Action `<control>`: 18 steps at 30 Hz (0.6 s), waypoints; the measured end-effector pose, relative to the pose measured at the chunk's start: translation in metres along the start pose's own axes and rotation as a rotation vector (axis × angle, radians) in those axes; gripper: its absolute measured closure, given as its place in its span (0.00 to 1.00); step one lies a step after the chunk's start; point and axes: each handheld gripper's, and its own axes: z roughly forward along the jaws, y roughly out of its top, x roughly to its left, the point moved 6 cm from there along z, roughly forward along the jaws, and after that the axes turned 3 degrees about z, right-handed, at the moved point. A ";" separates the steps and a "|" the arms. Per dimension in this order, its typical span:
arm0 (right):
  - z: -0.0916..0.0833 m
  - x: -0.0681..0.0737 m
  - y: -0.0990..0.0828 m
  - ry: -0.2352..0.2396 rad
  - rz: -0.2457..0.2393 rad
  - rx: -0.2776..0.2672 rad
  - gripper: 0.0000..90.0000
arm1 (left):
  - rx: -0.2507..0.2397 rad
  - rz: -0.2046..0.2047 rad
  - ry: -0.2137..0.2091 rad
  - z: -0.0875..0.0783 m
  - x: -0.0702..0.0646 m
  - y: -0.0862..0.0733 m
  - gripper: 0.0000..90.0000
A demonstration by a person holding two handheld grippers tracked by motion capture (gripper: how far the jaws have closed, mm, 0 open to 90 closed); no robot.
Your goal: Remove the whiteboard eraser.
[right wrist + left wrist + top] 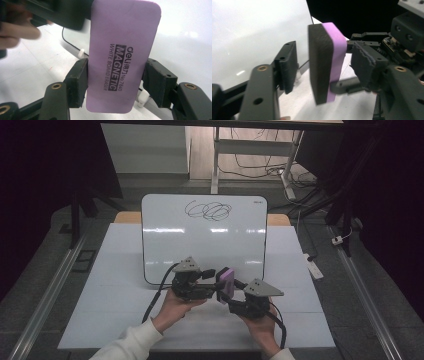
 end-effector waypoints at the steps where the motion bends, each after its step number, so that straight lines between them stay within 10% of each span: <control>1: -0.002 -0.003 0.000 -0.002 0.010 -0.006 0.44 | -0.002 0.001 0.002 -0.005 0.002 0.000 0.38; 18: -0.015 -0.027 0.006 -0.044 0.037 -0.049 0.44 | 0.114 0.024 0.206 -0.104 0.042 -0.065 0.30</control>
